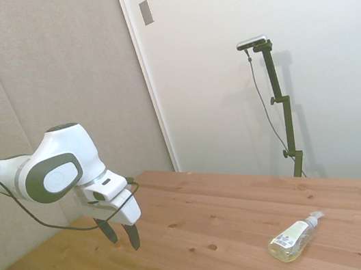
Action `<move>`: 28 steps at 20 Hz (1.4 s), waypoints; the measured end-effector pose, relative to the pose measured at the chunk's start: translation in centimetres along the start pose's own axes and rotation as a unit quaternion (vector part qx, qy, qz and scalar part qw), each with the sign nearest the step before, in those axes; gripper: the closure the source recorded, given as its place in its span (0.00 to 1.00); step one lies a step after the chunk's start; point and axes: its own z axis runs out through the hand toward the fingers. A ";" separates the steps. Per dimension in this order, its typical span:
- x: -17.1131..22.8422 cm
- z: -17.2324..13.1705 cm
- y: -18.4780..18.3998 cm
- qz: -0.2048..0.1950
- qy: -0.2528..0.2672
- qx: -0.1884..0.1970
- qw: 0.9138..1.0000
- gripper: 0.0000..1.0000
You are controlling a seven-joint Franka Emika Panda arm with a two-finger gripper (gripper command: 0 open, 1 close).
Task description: Stand the sanitizer
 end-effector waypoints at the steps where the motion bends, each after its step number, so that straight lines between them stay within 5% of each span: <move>1: 0.0 0.0 0.0 0.001 0.000 0.000 1.000 0.00; 5: 2.2 -0.9 0.8 0.034 0.013 0.002 0.999 0.00; 11: 12.2 -2.7 5.2 0.119 0.044 0.008 0.992 0.00; 16: 24.0 -1.5 7.9 0.205 0.075 0.006 0.976 0.00; 20: 25.8 -1.3 7.4 0.225 0.105 0.005 0.969 0.00; 28: 35.9 3.3 9.4 0.296 0.145 -0.001 0.944 0.00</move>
